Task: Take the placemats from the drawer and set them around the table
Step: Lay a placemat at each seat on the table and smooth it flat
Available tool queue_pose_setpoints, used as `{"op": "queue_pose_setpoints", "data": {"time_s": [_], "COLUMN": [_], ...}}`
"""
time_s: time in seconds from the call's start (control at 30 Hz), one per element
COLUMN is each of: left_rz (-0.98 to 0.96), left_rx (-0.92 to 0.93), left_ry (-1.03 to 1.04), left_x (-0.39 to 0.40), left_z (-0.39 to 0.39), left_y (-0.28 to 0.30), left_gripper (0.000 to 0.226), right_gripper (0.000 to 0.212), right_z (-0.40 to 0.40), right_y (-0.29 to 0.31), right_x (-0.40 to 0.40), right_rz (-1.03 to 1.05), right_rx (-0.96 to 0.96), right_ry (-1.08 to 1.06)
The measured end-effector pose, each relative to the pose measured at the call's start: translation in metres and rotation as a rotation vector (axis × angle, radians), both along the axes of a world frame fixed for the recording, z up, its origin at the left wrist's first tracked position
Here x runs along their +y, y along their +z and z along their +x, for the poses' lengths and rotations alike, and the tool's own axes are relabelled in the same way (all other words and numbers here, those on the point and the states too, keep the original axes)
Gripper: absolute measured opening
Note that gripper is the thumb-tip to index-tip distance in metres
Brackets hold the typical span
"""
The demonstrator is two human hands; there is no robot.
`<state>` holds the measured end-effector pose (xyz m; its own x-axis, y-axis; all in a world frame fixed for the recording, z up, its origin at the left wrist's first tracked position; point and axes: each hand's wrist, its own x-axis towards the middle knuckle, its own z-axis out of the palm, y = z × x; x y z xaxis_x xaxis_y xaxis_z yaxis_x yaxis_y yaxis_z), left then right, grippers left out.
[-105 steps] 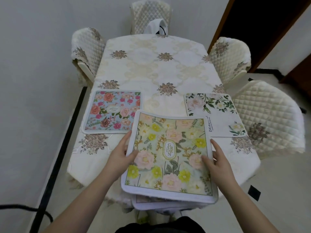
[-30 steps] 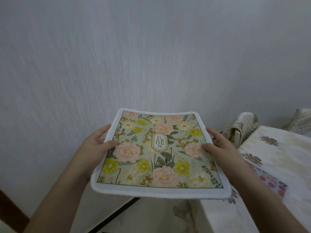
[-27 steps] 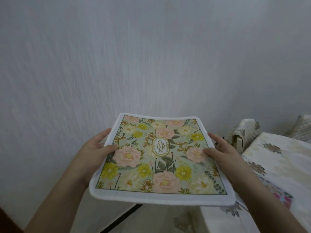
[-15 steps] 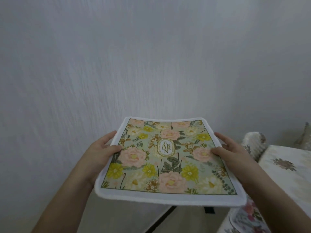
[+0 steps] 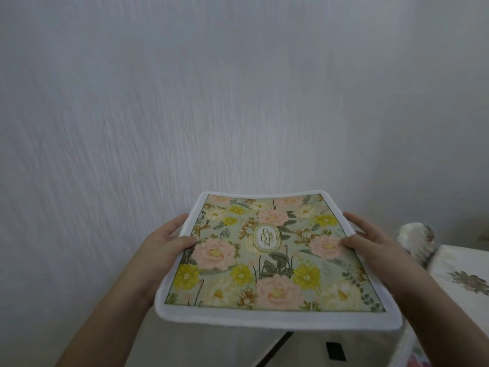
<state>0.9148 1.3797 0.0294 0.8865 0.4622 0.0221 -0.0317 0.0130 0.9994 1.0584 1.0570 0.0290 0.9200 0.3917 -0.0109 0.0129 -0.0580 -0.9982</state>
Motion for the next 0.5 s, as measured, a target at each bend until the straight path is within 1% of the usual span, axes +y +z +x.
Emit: {"op": "queue_pose_setpoints", "data": {"time_s": [0.13, 0.23, 0.37, 0.5], "left_rz": [0.025, 0.004, -0.013, -0.035], "left_rx": [-0.031, -0.053, -0.068, -0.053], "left_ry": [-0.060, -0.098, -0.191, -0.278], "left_x": [0.027, 0.051, 0.079, 0.086], "left_z": [0.028, 0.052, 0.082, 0.113], "left_y": [-0.001, 0.004, 0.007, 0.004], "left_gripper": [0.040, 0.043, 0.044, 0.041], "right_gripper": [0.049, 0.047, 0.044, 0.047], "right_z": [0.013, 0.019, 0.023, 0.025], "right_y": [0.005, 0.012, 0.017, 0.017], "right_x": [0.026, 0.047, 0.066, 0.068], "right_rz": [-0.044, -0.061, -0.063, -0.080], "right_rx": [-0.012, -0.029, -0.043, -0.071], "right_ry": [-0.086, -0.166, -0.219, -0.330]}}
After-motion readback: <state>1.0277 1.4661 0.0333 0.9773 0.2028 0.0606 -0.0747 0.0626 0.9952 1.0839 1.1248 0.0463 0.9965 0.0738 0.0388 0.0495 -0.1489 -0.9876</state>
